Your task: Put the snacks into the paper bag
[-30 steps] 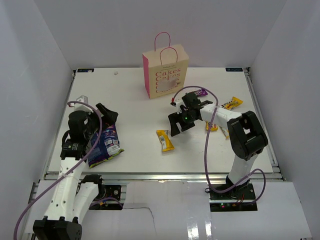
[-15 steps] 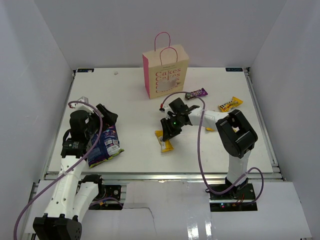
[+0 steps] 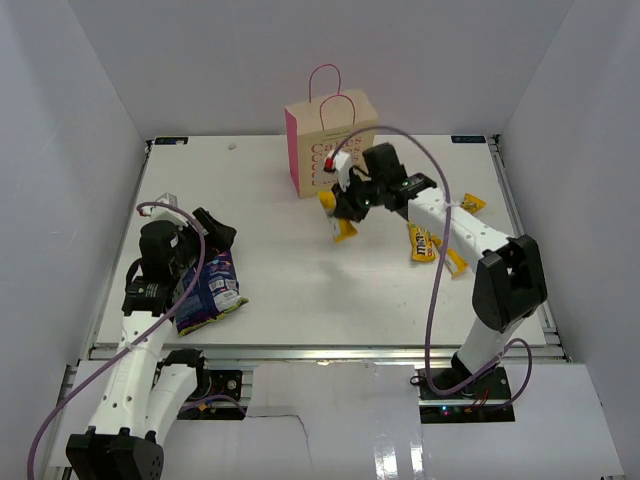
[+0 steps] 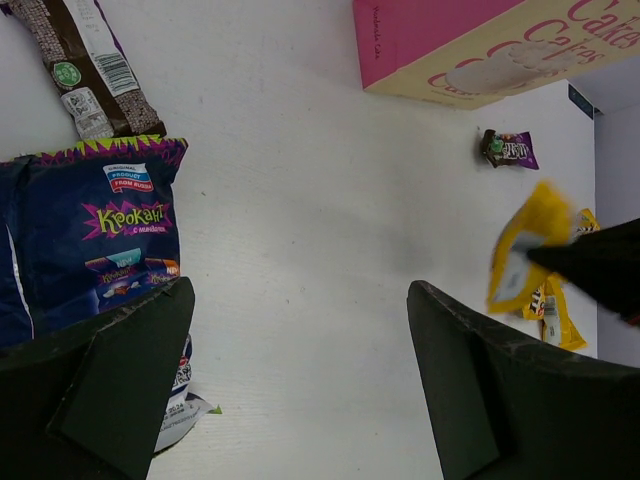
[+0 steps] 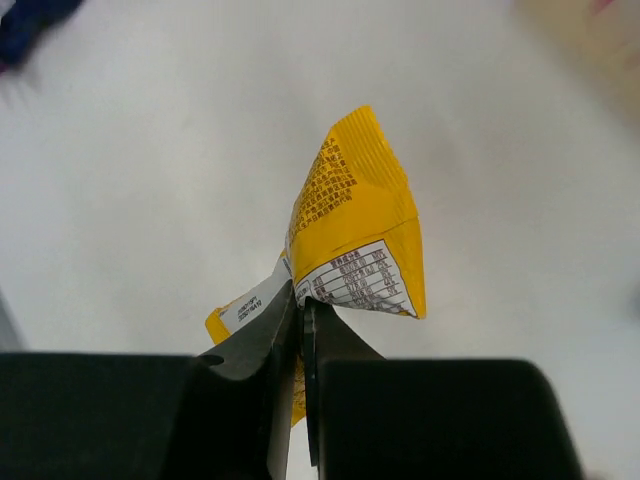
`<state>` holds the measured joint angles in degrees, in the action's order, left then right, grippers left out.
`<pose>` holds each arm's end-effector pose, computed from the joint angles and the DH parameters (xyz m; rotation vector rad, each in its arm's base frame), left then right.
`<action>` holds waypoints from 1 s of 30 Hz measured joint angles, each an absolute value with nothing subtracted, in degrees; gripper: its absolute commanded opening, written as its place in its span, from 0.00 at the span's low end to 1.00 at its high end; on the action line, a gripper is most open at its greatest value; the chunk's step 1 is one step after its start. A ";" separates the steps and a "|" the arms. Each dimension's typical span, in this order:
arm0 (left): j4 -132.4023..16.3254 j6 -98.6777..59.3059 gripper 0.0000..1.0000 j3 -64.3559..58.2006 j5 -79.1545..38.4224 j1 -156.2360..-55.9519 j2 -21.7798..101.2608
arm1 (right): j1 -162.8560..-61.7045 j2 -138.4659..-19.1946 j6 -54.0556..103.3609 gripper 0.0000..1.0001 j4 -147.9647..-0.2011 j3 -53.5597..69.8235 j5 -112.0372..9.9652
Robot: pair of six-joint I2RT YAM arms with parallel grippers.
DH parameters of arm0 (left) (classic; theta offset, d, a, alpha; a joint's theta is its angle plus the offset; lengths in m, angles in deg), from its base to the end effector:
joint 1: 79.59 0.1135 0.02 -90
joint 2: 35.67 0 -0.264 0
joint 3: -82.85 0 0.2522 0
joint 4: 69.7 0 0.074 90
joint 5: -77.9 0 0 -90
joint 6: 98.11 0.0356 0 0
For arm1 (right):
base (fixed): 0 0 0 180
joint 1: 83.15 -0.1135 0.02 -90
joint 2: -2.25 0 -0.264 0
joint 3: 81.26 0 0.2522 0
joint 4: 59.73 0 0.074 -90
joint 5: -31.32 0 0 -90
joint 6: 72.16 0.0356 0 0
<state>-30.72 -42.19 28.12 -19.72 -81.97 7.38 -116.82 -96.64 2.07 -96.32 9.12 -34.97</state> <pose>0.1708 -0.0118 0.2946 -0.4877 2.0271 -0.5288 0.3129 0.2256 0.2615 -1.1702 2.0535 0.6396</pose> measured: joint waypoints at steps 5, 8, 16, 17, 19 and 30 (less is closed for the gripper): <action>-31.12 -42.19 0.98 28.43 -20.14 -81.97 8.04 | -110.92 -97.89 -11.13 0.08 -95.07 34.56 -35.52; -31.16 -42.17 0.98 28.49 -20.25 -81.97 8.02 | -108.41 -102.28 -14.06 0.08 -91.42 51.39 -37.27; -31.38 -42.19 0.98 28.49 -20.33 -81.97 8.04 | -107.53 -110.63 -15.77 0.08 -75.71 63.80 -43.83; -31.60 -42.19 0.98 28.49 -20.40 -81.97 8.10 | -107.53 -112.23 -16.07 0.08 -73.67 64.44 -44.44; -31.99 -42.19 0.98 28.49 -20.57 -81.97 8.37 | -107.53 -115.29 -16.53 0.08 -71.82 64.70 -45.01; -32.47 -42.52 0.98 28.49 -21.08 -81.97 9.22 | -104.69 -120.18 -14.08 0.39 -69.17 58.08 -45.31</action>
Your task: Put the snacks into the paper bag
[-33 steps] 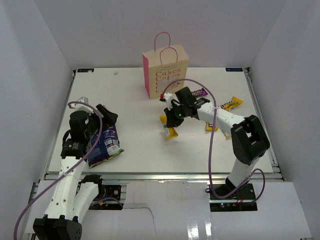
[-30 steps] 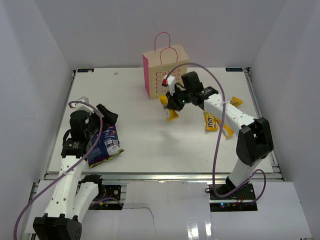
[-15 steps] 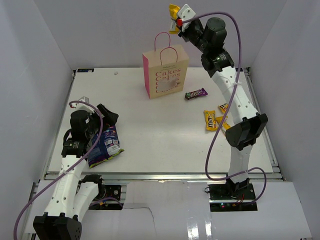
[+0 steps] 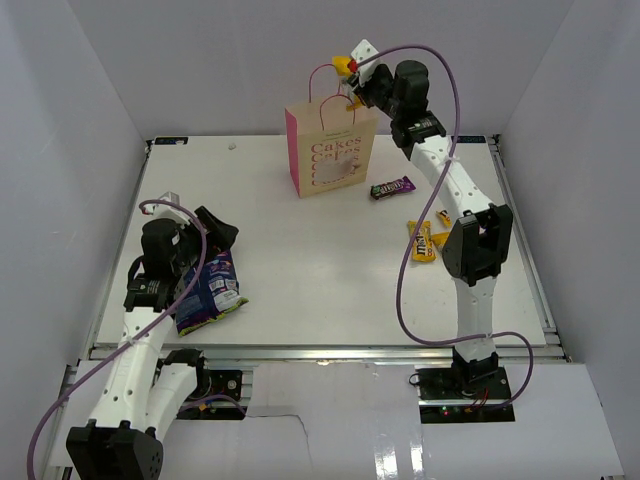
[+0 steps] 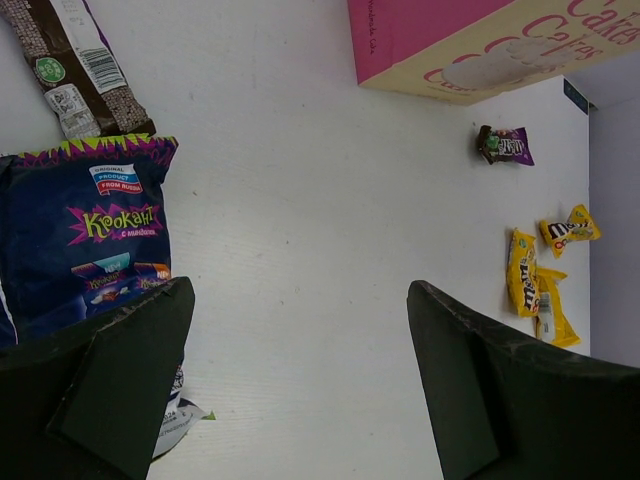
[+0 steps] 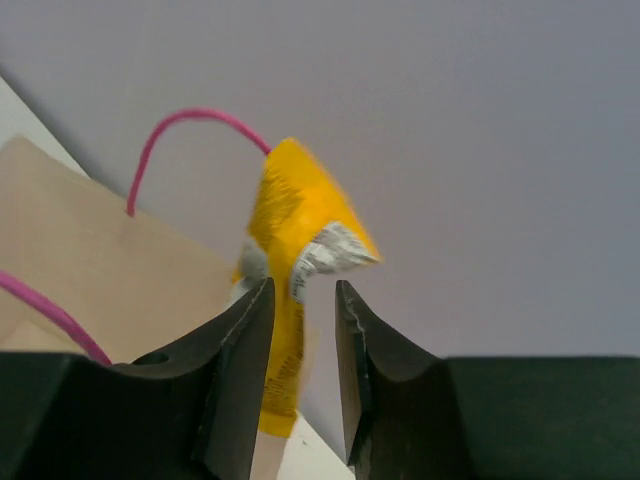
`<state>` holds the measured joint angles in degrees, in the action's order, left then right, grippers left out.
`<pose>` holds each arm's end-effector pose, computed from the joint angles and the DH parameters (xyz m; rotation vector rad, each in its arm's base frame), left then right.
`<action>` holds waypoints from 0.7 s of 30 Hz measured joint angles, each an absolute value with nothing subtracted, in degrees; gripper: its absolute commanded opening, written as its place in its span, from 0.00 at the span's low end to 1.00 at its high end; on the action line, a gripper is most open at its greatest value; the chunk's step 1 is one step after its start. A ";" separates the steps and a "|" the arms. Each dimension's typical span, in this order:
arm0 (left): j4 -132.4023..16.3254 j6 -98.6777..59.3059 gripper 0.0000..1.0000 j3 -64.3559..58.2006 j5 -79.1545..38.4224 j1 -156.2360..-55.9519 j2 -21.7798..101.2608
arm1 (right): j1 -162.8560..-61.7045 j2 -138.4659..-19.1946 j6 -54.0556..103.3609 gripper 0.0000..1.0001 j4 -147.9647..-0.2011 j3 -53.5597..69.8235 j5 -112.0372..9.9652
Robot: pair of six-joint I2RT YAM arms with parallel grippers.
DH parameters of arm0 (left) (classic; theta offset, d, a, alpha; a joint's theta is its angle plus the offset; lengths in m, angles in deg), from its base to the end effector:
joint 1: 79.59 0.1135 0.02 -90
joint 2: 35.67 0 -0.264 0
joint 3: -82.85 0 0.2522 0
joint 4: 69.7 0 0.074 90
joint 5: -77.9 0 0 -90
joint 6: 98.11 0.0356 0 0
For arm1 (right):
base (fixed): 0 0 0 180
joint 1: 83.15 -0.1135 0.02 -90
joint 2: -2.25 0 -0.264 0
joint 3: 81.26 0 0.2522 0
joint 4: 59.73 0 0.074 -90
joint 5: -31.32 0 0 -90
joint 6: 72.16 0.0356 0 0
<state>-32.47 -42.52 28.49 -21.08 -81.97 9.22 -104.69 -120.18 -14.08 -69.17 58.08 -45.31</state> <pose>0.1779 -0.0130 0.2905 -0.4822 2.0396 -0.5548 0.4719 0.1951 0.4238 -0.8145 1.1923 0.0195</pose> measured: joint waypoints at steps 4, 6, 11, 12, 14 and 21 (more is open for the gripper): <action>-32.47 -44.09 0.98 28.49 -20.81 -81.97 9.87 | -103.62 -118.69 -11.79 0.65 -68.80 53.33 -44.39; -32.38 -45.60 0.98 28.49 -20.12 -81.97 10.73 | -103.47 -118.35 -10.96 0.73 -68.84 52.26 -44.04; -27.90 -51.42 0.98 27.92 -16.18 -81.97 14.33 | -103.25 -117.54 -9.21 0.74 -69.54 52.00 -43.96; -26.33 -52.55 0.98 27.51 -14.89 -81.97 15.10 | -103.16 -117.10 -8.82 0.75 -70.35 52.11 -43.89; -22.40 -55.11 0.98 26.04 -12.09 -81.97 17.00 | -102.53 -115.88 -7.92 0.80 -72.32 52.18 -42.82; -13.32 -58.28 0.97 22.68 -4.29 -82.01 28.56 | -92.63 -99.77 -6.72 0.96 -81.00 37.07 -32.48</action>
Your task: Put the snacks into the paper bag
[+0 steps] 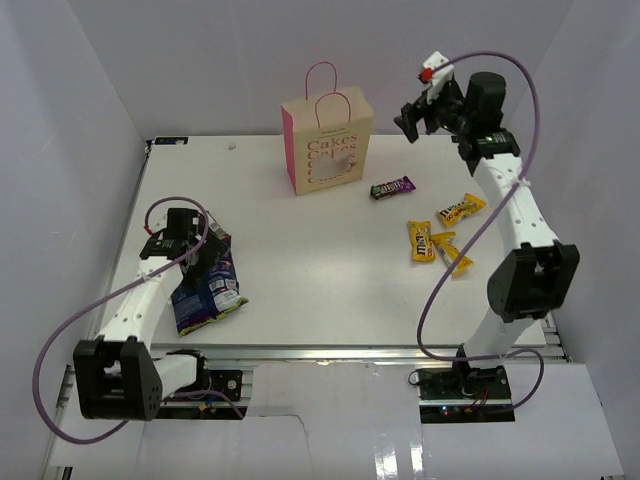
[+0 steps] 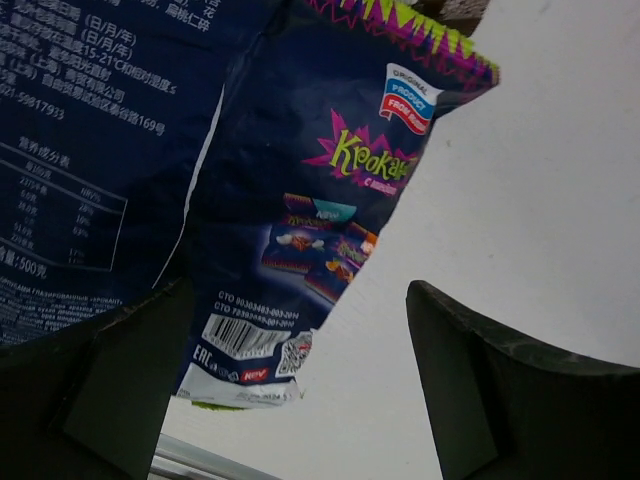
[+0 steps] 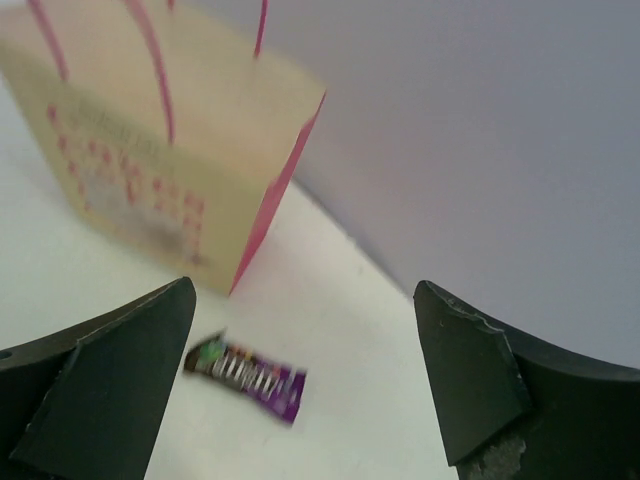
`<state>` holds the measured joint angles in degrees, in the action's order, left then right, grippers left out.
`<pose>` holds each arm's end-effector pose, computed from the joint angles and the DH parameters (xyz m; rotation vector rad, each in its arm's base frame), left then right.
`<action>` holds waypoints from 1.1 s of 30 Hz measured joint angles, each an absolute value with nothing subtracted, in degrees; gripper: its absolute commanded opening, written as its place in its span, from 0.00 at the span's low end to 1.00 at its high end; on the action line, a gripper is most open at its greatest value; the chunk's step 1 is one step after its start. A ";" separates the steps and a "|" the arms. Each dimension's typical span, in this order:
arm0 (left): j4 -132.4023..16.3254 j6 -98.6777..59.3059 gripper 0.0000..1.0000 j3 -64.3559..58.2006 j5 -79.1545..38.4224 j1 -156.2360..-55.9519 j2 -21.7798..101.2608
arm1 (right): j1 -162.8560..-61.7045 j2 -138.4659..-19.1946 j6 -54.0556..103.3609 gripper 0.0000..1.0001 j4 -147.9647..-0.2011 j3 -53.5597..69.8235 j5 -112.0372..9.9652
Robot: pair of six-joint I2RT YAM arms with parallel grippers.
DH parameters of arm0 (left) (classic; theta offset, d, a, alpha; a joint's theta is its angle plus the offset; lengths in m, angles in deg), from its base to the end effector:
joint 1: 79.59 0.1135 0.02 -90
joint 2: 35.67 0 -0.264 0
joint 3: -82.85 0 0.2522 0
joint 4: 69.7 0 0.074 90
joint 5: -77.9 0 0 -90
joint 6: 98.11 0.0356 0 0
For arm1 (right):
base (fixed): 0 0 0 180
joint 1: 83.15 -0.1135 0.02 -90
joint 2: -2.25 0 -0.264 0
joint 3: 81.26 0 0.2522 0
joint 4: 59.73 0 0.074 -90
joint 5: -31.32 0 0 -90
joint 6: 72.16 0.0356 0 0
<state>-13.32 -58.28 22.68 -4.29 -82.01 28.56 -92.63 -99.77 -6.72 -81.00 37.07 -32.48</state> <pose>0.2107 -0.0041 0.2383 -1.1021 2.3736 -0.1457 0.4142 0.0851 0.4334 -0.8023 1.4435 0.1783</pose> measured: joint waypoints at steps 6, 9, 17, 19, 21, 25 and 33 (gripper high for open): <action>-11.77 -53.30 0.98 14.55 -1.45 -85.48 45.46 | -89.90 -84.66 -11.35 0.97 -87.44 11.24 -25.20; -10.88 -50.78 0.98 7.90 1.11 -88.35 52.04 | -90.92 -80.84 -12.79 0.97 -90.00 -0.24 -22.73; -2.75 -48.90 0.98 -2.98 12.32 -92.65 67.25 | -90.75 -74.98 -12.66 0.96 -92.97 -13.99 -20.37; -0.93 -48.84 0.97 -2.98 15.10 -93.27 69.30 | -90.49 -74.06 -12.51 0.97 -92.89 -14.18 -19.89; 0.47 -48.81 0.94 -3.00 17.30 -94.03 70.02 | -90.25 -73.60 -12.36 0.96 -92.49 -14.23 -19.48; 3.00 -47.42 0.71 -4.18 19.99 -95.23 72.19 | -89.92 -73.43 -11.61 0.96 -91.57 -15.32 -18.60; 4.18 -44.12 0.35 -4.97 24.69 -98.12 76.10 | -89.81 -73.12 -10.08 0.96 -91.29 -16.76 -17.75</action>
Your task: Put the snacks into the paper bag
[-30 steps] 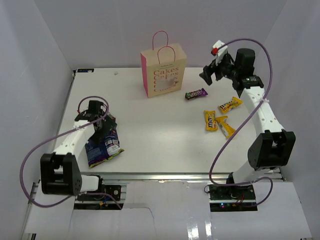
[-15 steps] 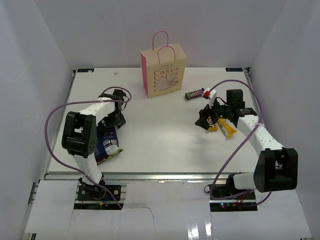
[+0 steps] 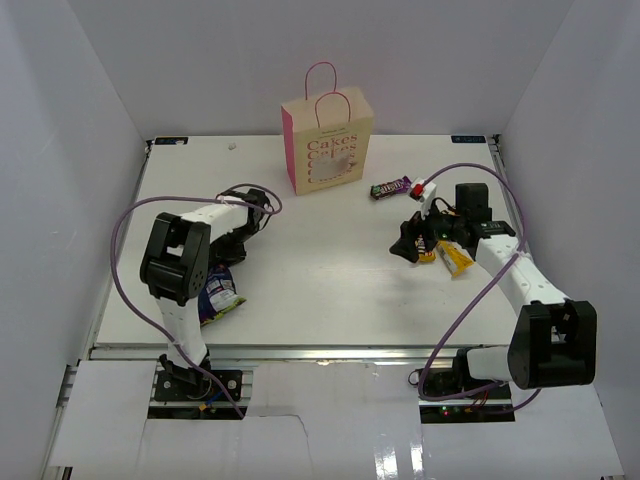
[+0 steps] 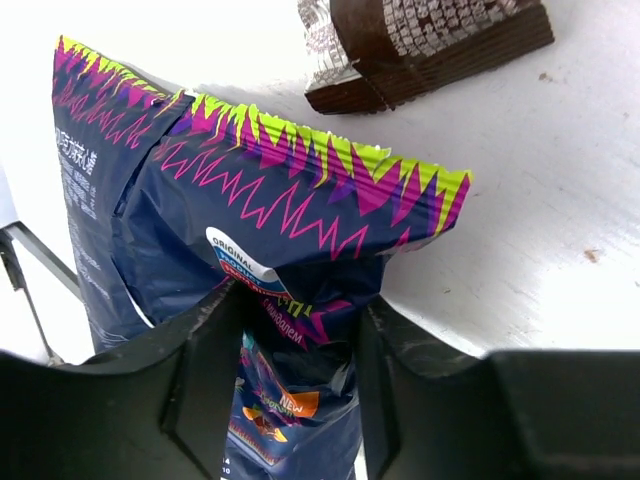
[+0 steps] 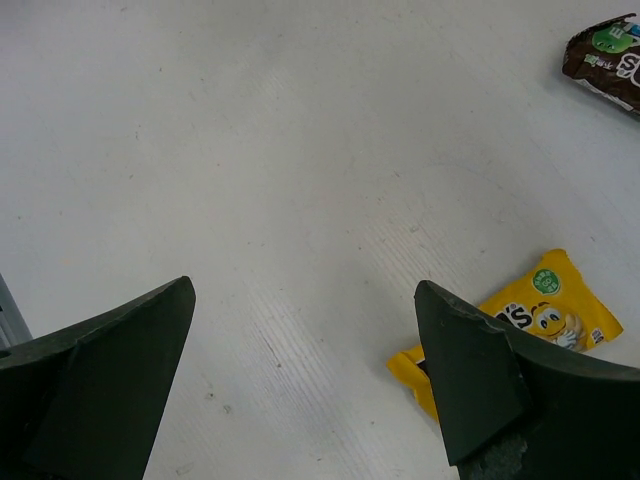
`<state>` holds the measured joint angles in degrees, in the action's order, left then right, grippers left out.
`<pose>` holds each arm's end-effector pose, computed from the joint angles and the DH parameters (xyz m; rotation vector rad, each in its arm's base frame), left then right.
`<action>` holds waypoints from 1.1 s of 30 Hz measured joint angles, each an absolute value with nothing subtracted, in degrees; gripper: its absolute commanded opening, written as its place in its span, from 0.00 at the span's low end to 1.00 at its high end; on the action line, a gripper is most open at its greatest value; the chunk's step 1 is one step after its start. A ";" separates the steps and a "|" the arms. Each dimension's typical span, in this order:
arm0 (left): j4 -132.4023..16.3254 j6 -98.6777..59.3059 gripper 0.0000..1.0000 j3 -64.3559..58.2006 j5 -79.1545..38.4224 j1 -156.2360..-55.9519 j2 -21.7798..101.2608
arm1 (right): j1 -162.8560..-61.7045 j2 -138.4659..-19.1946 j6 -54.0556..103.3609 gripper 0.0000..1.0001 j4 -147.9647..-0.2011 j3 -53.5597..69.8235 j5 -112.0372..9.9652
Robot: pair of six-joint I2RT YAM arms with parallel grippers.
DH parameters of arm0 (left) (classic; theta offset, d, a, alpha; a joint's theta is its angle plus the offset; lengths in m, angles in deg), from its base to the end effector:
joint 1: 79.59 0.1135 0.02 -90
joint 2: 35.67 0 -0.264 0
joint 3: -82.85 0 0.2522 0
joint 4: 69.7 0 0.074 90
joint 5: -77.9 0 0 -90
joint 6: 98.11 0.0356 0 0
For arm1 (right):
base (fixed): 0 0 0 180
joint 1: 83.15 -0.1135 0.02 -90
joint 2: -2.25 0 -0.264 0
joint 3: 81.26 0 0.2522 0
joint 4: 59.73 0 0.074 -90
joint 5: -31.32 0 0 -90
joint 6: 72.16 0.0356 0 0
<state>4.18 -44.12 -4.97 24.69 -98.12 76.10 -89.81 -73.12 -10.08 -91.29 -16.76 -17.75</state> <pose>0.3239 -0.0861 0.1547 -0.3651 2.7974 0.9222 0.2709 0.0551 0.2533 -0.9715 1.9375 0.6106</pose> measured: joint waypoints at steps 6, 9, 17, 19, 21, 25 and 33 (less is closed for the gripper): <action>3.99 -41.58 0.00 -4.77 21.83 -98.03 73.24 | -88.91 -71.66 -9.36 0.96 -91.22 -16.76 -17.44; 2.96 -38.74 0.00 -4.77 15.21 -97.18 67.88 | -88.52 -71.35 -9.28 0.96 -91.14 -16.76 -17.23; -13.87 -28.86 0.00 -3.35 -9.80 -97.22 44.67 | -87.60 -71.29 -9.14 0.96 -91.09 -16.76 -16.07; -17.46 -26.65 0.00 -3.33 -14.91 -97.24 42.61 | -87.60 -71.27 -9.25 0.96 -91.09 -16.76 -15.32; -20.43 -24.71 0.00 -3.38 -19.55 -97.51 42.48 | -87.60 -71.27 -9.67 0.96 -91.12 -16.76 -13.88; -21.63 -21.80 0.00 -3.70 -27.39 -97.68 44.47 | -87.71 -71.29 -15.15 0.97 -93.28 -16.02 -7.52; -22.79 -16.34 0.00 -3.90 -44.38 -97.29 46.09 | -91.58 -71.66 -48.84 0.90 -106.24 -6.86 5.24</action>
